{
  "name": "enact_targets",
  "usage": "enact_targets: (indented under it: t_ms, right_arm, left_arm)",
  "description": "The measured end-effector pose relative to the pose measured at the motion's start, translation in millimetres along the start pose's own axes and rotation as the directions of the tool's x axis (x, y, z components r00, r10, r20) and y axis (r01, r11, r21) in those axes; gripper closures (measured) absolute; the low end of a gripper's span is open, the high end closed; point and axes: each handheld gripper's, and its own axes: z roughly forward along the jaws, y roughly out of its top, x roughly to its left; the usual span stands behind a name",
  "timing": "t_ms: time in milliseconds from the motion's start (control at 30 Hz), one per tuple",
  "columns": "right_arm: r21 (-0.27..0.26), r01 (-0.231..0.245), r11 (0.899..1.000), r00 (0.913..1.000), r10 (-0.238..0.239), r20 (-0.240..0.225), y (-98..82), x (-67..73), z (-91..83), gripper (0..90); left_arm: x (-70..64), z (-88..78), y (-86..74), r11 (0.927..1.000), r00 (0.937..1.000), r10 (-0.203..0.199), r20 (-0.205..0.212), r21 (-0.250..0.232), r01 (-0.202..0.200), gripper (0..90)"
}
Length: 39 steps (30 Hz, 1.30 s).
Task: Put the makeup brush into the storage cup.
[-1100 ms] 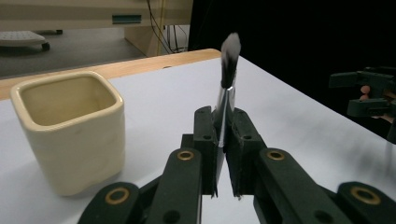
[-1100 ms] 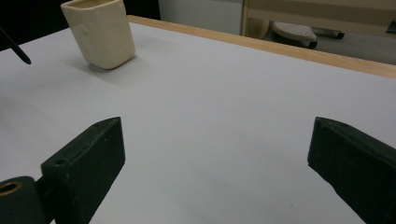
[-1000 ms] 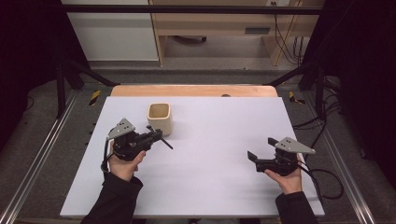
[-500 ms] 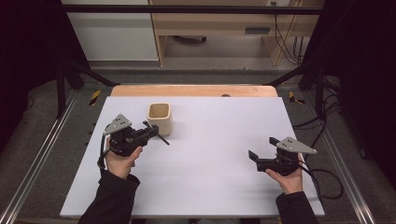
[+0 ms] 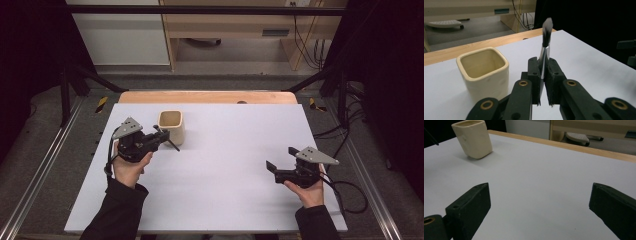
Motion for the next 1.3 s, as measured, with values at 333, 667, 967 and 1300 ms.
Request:
enact_targets:
  t_ms: [333, 667, 967, 1300]
  right_arm:
    - [-0.002, 0.000, 1.000, 1.0000, 0.000, -0.001, 0.2, -0.3, -0.4, 4.0]
    - [-0.002, -0.001, 1.000, 1.0000, 0.001, 0.002, 0.3, -0.4, -0.4, 4.0]
    - [-0.003, -0.002, 1.000, 1.0000, 0.002, 0.000, 0.4, -0.5, -0.5, 3.9]
    - [-0.003, -0.002, 1.000, 1.0000, 0.002, -0.005, 0.3, -0.3, -0.3, 3.7]
  left_arm:
    - [-1.6, 1.5, 13.5, 0.9995, 0.9995, 0.028, -0.016, 0.011, -0.028, 83.1]
    - [0.8, 1.4, 30.5, 0.9988, 0.9984, 0.047, -0.032, 0.015, -0.047, 83.1]
    - [6.5, 2.8, 43.1, 0.9981, 0.9974, 0.056, -0.046, 0.028, -0.055, 83.2]
    - [18.4, 5.7, 55.7, 0.9984, 0.9954, 0.050, -0.081, 0.032, -0.048, 83.2]
